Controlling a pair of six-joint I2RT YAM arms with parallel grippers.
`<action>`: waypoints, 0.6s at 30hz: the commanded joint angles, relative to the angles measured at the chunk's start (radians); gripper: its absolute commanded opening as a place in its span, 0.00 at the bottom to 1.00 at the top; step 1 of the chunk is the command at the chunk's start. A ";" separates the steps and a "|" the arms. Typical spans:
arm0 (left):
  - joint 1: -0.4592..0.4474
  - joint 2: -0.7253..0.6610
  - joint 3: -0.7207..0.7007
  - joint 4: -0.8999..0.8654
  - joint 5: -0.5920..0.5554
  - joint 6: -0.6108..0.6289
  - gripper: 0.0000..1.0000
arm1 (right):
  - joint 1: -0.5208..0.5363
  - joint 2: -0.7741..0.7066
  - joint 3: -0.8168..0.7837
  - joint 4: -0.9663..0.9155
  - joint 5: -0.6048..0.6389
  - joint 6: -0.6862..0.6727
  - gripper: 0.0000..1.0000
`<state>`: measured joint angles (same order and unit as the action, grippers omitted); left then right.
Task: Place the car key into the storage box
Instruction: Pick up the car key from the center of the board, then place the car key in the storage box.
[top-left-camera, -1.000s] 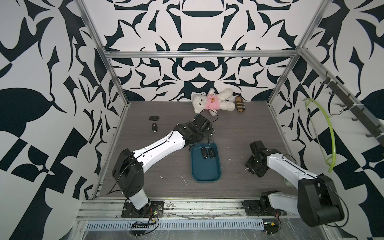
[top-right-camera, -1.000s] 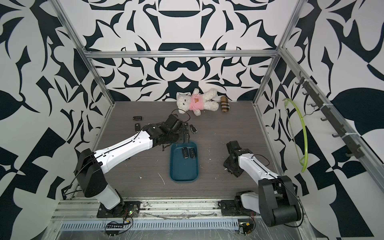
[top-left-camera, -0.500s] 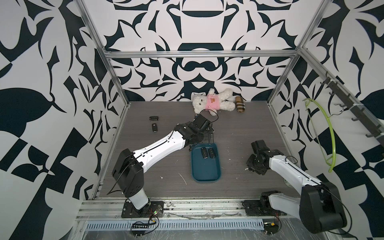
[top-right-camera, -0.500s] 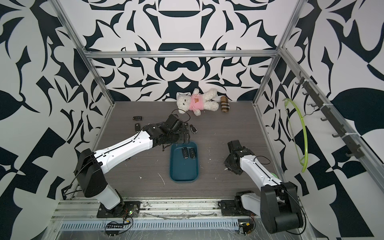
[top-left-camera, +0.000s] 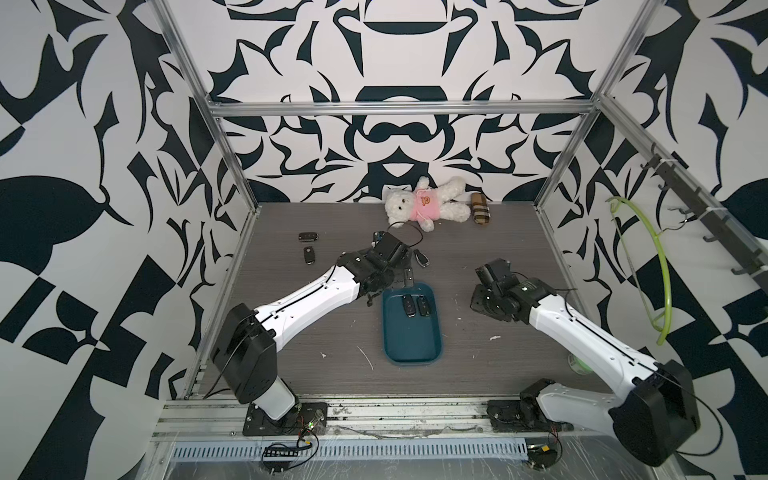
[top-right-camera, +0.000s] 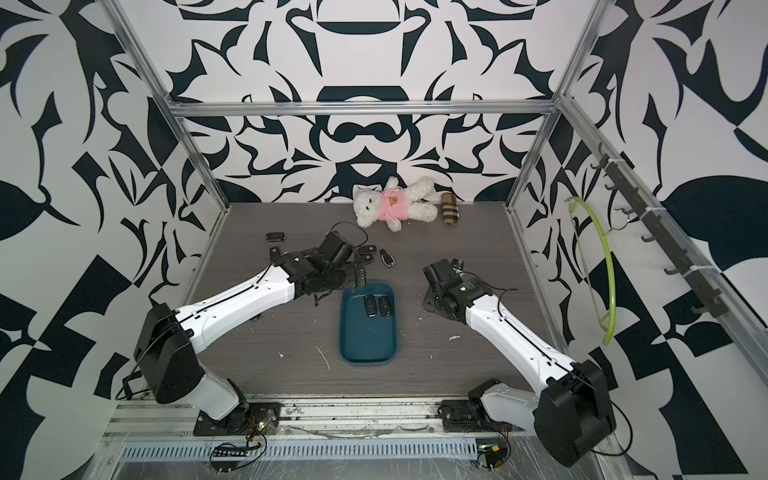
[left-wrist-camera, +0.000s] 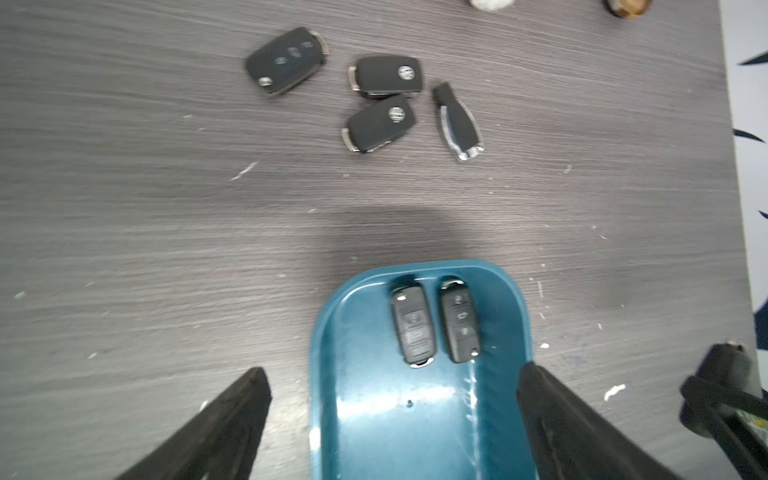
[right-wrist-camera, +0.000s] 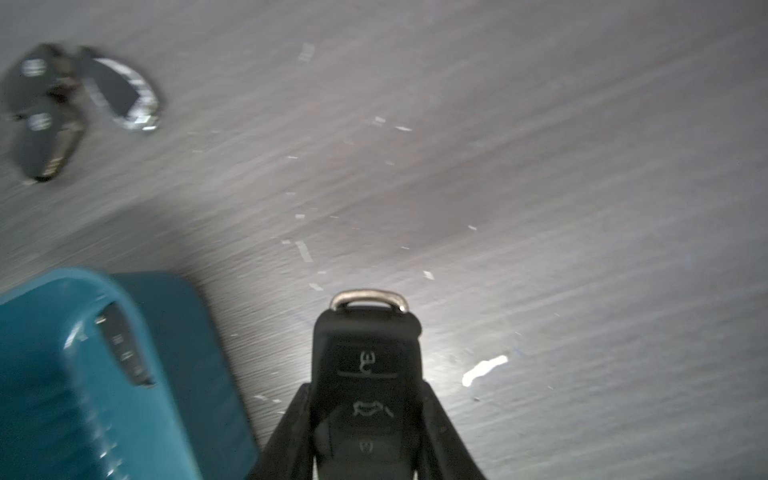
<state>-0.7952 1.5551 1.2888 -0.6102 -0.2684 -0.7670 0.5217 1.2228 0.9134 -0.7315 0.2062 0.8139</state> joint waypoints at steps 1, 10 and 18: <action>0.026 -0.086 -0.046 -0.006 -0.057 -0.031 0.99 | 0.081 0.054 0.088 -0.025 0.094 0.010 0.32; 0.087 -0.246 -0.158 -0.044 -0.111 -0.082 0.99 | 0.286 0.254 0.252 0.022 0.109 -0.044 0.32; 0.097 -0.341 -0.204 -0.085 -0.138 -0.113 0.99 | 0.372 0.411 0.345 0.089 0.058 -0.070 0.32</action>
<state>-0.7048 1.2427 1.1007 -0.6575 -0.3809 -0.8616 0.8806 1.6135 1.2018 -0.6777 0.2680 0.7647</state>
